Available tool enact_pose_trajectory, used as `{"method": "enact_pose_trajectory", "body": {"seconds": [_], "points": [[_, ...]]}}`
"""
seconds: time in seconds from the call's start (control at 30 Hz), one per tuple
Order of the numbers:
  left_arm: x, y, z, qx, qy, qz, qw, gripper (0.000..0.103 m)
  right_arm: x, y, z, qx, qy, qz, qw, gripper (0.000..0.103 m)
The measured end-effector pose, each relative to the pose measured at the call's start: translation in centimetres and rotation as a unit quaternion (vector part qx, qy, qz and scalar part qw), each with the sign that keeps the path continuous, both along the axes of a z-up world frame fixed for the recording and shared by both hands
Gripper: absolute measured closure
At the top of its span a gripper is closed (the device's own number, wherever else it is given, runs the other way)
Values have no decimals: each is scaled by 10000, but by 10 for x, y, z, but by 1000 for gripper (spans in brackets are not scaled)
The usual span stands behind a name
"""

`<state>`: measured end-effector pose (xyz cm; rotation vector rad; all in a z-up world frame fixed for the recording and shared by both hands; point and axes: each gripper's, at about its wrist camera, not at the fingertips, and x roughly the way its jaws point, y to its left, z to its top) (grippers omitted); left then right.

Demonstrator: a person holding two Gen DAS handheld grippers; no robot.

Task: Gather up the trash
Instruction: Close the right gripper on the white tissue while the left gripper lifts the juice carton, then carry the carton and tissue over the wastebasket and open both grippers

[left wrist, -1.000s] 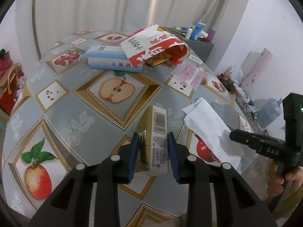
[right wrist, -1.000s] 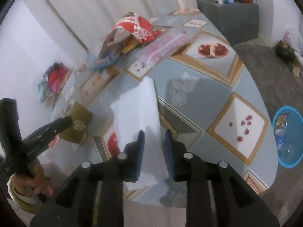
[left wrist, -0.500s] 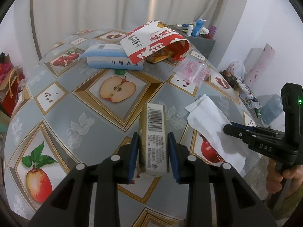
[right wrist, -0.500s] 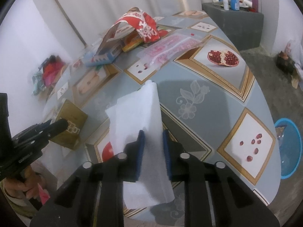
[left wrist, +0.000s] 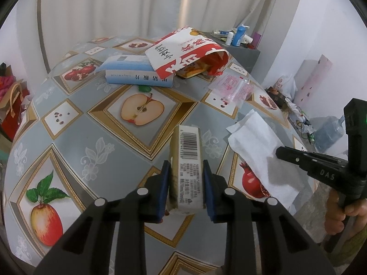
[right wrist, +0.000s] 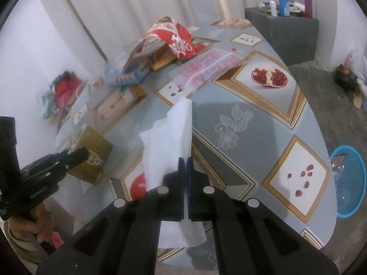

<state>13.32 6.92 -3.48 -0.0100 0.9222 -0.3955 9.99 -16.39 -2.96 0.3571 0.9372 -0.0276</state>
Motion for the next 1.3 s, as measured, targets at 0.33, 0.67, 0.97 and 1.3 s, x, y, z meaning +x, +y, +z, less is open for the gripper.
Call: {"method": "enact_pose_trajectory", "body": {"seconds": [0.33, 0.67, 0.97, 1.3], "points": [[-3, -3, 13, -106, -150, -58, 9998, 77, -10, -7, 24, 23, -328, -62, 9994, 103], [-2, -15, 28, -228, -322, -240, 9989, 77, -21, -22, 48, -18, -649, -264, 9975, 103], [8, -64, 58, -421, -650, -934, 9926, 77, -53, -67, 73, -181, -1033, -1022, 9892, 103], [22, -192, 88, -792, -655, -2317, 9673, 77, -144, -165, 89, -555, -1273, -2777, 9506, 103]]}}
